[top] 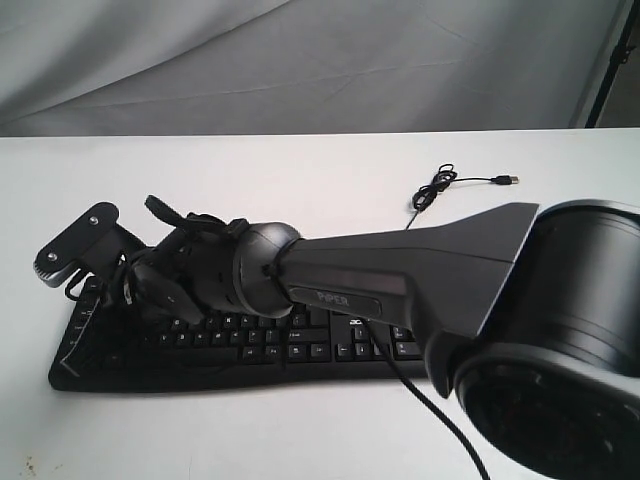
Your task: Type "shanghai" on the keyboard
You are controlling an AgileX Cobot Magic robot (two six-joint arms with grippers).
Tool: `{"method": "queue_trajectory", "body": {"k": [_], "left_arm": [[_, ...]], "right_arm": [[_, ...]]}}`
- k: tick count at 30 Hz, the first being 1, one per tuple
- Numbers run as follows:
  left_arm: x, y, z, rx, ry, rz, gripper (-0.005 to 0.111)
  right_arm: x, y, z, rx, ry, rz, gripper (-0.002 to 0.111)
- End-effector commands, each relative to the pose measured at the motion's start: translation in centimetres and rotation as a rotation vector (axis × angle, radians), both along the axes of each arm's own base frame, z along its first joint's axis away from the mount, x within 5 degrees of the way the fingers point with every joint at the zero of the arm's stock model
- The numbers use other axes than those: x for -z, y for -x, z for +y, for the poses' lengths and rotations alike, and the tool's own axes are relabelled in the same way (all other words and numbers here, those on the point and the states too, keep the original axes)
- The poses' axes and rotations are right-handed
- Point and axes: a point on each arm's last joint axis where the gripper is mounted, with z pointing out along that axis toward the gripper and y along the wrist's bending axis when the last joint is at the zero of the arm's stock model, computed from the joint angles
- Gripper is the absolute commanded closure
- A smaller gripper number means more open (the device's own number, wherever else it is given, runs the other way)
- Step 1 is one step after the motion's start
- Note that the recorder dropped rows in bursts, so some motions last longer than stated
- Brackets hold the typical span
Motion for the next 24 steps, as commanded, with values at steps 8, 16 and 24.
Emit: {"method": "queue_trajectory", "body": {"k": [8,16,24], "left_arm": [[0.1,0.0,0.0,0.003,-0.002,-0.002,0.107],[0.1,0.0,0.0,0.003,-0.002,-0.002,0.107],[0.1,0.0,0.0,0.003,-0.002,-0.002,0.107]], "right_arm": [[1.6,0.1,0.1,-0.010,0.037,0.014,0.108],[1.3,0.1,0.1,-0.010,0.034,0.012,0.108],[-2.4,0.1,-0.4,-0.026,0.038,-0.038,0.108]]}}
